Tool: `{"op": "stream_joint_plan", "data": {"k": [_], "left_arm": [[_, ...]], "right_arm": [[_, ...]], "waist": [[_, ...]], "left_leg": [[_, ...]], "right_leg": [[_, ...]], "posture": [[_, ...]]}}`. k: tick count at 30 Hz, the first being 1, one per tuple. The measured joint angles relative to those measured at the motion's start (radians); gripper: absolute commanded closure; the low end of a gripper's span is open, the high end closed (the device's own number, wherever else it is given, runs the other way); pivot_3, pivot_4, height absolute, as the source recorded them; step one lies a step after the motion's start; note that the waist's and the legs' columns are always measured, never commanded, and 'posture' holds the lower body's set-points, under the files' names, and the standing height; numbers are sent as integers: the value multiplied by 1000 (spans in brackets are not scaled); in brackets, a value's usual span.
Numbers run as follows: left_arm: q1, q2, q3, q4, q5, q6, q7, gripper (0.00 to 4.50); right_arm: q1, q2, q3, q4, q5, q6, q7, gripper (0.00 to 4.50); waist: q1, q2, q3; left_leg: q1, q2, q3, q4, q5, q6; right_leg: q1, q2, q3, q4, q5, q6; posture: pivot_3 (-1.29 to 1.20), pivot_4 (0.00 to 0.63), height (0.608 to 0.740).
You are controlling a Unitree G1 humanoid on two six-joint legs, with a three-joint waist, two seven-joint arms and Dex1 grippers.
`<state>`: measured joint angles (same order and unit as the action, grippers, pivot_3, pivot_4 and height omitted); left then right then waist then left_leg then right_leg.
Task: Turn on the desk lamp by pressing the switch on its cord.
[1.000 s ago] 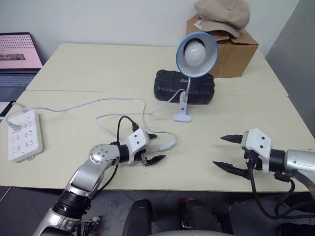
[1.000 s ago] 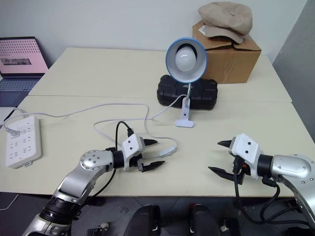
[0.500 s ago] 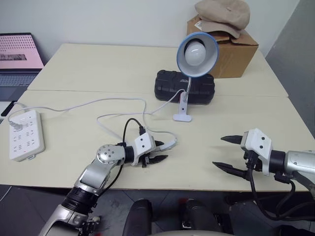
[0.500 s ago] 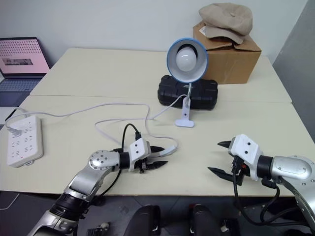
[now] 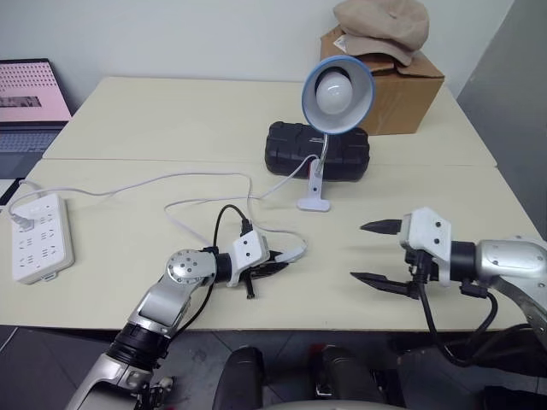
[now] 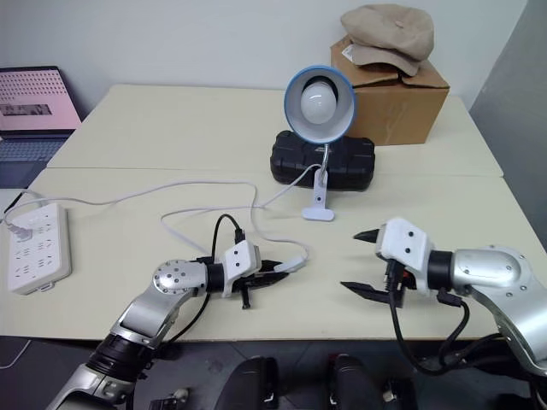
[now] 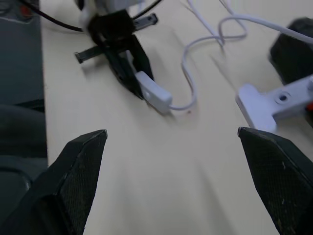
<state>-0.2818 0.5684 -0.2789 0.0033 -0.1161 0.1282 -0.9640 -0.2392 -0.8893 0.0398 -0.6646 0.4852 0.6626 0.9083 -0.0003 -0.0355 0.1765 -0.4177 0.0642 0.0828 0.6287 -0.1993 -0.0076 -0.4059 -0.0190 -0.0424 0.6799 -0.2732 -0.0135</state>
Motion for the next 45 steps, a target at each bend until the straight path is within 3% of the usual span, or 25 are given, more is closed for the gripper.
{"op": "stream_joint_plan", "data": {"k": [5,11,19,33,45], "left_arm": [[1,45,46,-59,-11,35,-11,4093],[27,74,93,-130,-26,92,-3,4093],[85,77,110,-209,-41,148,12,4093],[85,77,110,-230,-42,170,12,4093],[85,77,110,-230,-42,171,4,4093]], "right_arm": [[-248,132,263,113,-96,19,8,0],[-389,280,452,287,-215,-16,24,0],[-447,361,532,473,-331,-117,55,0],[-450,410,534,574,-423,-189,97,0],[-460,429,532,647,-489,-278,110,2865]], "waist": [[-5,0,0],[-1,0,0],[-1,0,0],[-2,0,0],[-2,0,0]], "left_leg": [[-1,0,1,-1,0,0],[-2,0,2,0,0,0],[-1,1,2,0,0,0],[-1,1,2,0,0,0],[-1,1,2,0,0,0]], "right_leg": [[-1,0,1,0,-1,-1],[-1,0,1,0,-1,-1],[-1,-1,0,1,-1,-1],[-1,-1,0,1,-1,-1],[-1,-1,0,1,-1,-1]], "posture": [[0,150,740],[0,150,740],[0,150,740],[0,150,740],[0,150,740]]}}
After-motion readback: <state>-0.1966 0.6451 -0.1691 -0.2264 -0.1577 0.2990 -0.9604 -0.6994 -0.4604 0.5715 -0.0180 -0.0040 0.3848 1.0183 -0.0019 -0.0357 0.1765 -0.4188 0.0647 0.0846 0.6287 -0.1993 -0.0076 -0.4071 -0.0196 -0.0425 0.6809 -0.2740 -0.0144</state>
